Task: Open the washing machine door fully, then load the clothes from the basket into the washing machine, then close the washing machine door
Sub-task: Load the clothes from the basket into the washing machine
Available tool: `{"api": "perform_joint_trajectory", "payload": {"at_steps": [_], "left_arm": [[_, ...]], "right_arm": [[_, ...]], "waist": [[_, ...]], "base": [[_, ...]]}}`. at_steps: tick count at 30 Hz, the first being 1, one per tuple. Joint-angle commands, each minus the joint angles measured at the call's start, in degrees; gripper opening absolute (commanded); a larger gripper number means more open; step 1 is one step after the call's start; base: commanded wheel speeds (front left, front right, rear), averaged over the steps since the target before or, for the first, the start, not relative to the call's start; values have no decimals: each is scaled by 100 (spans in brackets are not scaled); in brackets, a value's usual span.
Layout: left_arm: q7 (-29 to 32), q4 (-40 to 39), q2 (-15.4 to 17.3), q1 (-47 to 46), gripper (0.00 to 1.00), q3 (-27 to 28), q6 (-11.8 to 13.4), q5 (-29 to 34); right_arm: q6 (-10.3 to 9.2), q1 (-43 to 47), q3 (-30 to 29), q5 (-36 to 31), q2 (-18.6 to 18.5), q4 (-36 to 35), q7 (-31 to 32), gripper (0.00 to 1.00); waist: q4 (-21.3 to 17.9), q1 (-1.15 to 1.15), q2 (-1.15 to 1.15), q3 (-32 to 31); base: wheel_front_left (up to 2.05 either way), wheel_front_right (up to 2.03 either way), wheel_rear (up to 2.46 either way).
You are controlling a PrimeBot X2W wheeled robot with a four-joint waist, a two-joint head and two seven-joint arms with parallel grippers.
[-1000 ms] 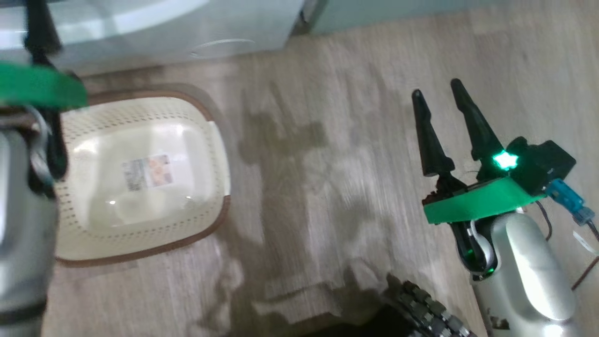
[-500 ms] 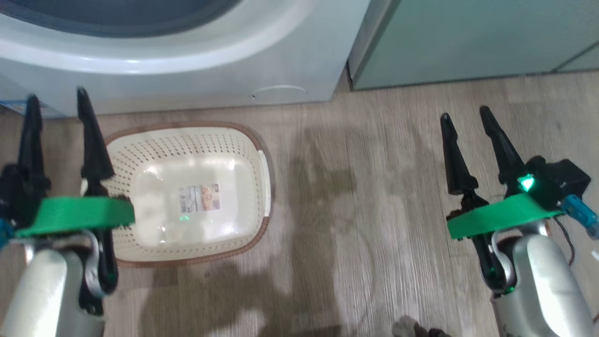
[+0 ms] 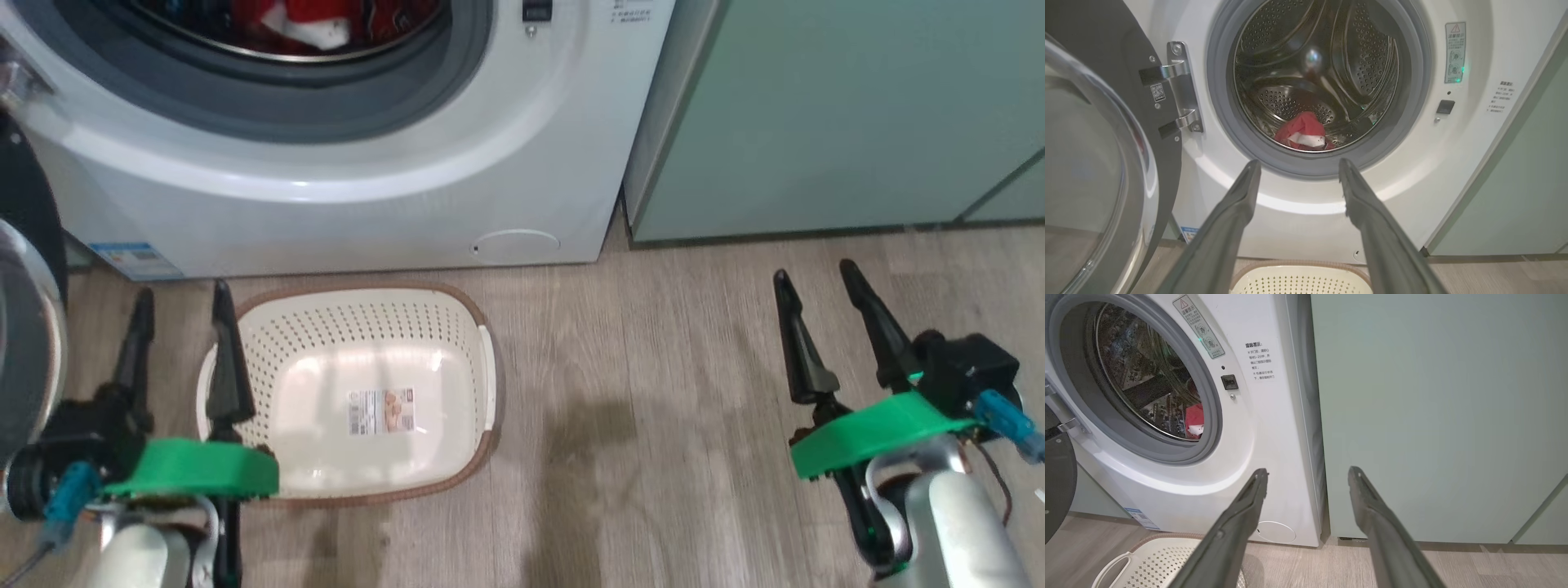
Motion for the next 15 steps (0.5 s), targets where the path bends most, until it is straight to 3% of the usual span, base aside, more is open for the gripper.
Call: {"api": "perform_joint_trajectory", "payload": {"at_steps": [1, 15], "left_arm": [[-27, -123, 104, -24, 100, 145, -23, 78], [117, 51, 192, 210, 100, -136, -98, 166]], "right_arm": [[0, 61, 101, -56, -14, -261, 55, 100], [0, 456, 50, -112, -14, -541, 268, 100]], "waist": [[-1, 1, 0, -175], [27, 1, 0, -541]], "base": [[0, 0, 0], [0, 0, 0]]}}
